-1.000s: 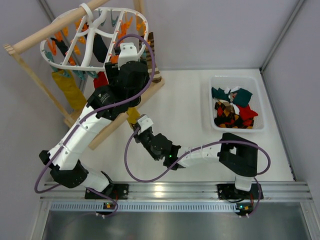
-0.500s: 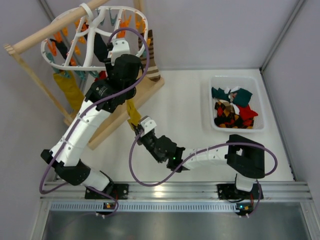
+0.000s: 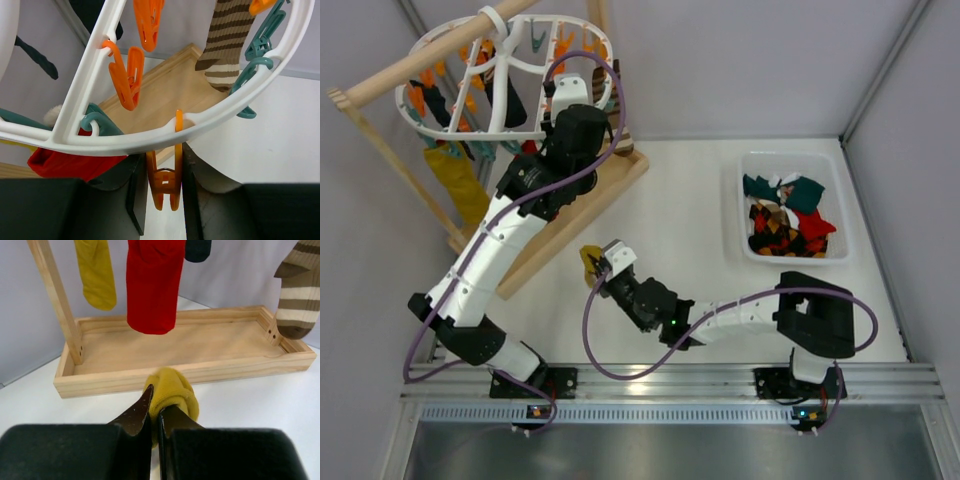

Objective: Remove the socks clipped to the hanger

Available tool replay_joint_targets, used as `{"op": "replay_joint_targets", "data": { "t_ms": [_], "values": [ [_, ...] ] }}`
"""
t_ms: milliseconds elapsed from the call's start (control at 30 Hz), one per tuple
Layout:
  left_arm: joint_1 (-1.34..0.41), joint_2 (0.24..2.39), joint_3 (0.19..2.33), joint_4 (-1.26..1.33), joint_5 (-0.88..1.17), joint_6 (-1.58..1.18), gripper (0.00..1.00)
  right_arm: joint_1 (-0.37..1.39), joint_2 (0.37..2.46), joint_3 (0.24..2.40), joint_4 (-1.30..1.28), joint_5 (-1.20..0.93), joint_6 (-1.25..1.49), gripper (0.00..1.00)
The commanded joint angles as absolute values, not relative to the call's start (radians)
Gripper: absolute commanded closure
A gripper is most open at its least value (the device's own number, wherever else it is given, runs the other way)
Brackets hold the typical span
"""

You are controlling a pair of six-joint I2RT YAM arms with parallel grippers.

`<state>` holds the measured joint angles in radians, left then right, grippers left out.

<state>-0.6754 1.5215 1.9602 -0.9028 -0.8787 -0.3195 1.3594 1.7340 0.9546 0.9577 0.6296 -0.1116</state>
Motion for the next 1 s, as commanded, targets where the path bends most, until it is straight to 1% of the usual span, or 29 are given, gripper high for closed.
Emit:
{"op": "replay_joint_targets", "data": {
  "t_ms": [0, 33, 100, 133, 167, 233, 267, 333, 367, 400, 433, 467, 500, 533, 600, 633, 700, 767, 967],
  "values": [
    [-0.667, 1.500, 2.002, -0.890, -0.861, -0.313, 0.91, 1.381, 1.661, 0.920, 1.015, 0.655, -0.106, 1.00],
    [-0.667, 1.494, 1.997, -0.891, -0.836, -0.314, 0.89, 1.381, 1.635, 0.907, 1.014, 0.698, -0.104, 1.00],
    [-0.667, 1.473, 1.980, -0.891, -0.745, -0.324, 0.78, 1.374, 1.593, 0.855, 0.988, 0.764, -0.089, 1.00],
    [-0.667, 1.465, 1.974, -0.890, -0.708, -0.327, 0.72, 1.371, 1.532, 0.836, 0.964, 0.778, -0.051, 1.00],
    [-0.667, 1.456, 1.964, -0.888, -0.674, -0.337, 0.62, 1.355, 1.496, 0.800, 0.887, 0.784, -0.026, 1.00],
    [-0.667, 1.431, 1.930, -0.890, -0.594, -0.348, 0.54, 1.330, 1.383, 0.763, 0.806, 0.788, 0.068, 1.00],
    [-0.667, 1.424, 1.921, -0.890, -0.571, -0.359, 0.48, 1.297, 1.344, 0.734, 0.698, 0.784, 0.101, 1.00],
    [-0.669, 1.398, 1.893, -0.888, -0.513, -0.368, 0.44, 1.222, 1.237, 0.710, 0.591, 0.758, 0.196, 1.00],
    [-0.669, 1.388, 1.876, -0.890, -0.493, -0.368, 0.37, 1.191, 1.206, 0.698, 0.484, 0.732, 0.225, 1.00],
    [-0.669, 1.379, 1.867, -0.890, -0.477, -0.370, 0.32, 1.151, 1.177, 0.699, 0.421, 0.657, 0.250, 1.00],
    [-0.669, 1.350, 1.856, -0.890, -0.433, -0.370, 0.27, 1.064, 1.133, 0.710, 0.369, 0.613, 0.285, 1.00],
    [-0.669, 1.335, 1.845, -0.891, -0.416, -0.367, 0.18, 1.017, 1.115, 0.721, 0.318, 0.568, 0.296, 1.00],
    [-0.669, 1.316, 1.818, -0.890, -0.390, -0.367, 0.04, 0.970, 1.102, 0.732, 0.219, 0.492, 0.307, 1.00],
    [-0.669, 1.281, 1.803, -0.891, -0.338, -0.362, 0.01, 0.880, 1.085, 0.751, 0.184, 0.450, 0.311, 1.00],
    [-0.669, 1.237, 1.749, -0.890, -0.290, -0.362, 0.01, 0.790, 1.078, 0.793, 0.092, 0.366, 0.301, 1.00],
    [-0.669, 1.214, 1.727, -0.890, -0.258, -0.367, 0.01, 0.720, 1.077, 0.828, 0.027, 0.362, 0.290, 1.00],
    [-0.669, 1.132, 1.658, -0.890, -0.242, -0.371, 0.01, 0.660, 1.068, 0.860, 0.002, 0.330, 0.266, 1.00],
    [-0.669, 1.045, 1.574, -0.893, -0.241, -0.367, 0.01, 0.572, 1.072, 0.925, -0.080, 0.286, 0.249, 1.00],
    [-0.669, 0.835, 1.332, -0.894, -0.170, -0.354, 0.01, 0.378, 1.161, 1.107, -0.233, 0.282, 0.221, 1.00]
  ]
}}
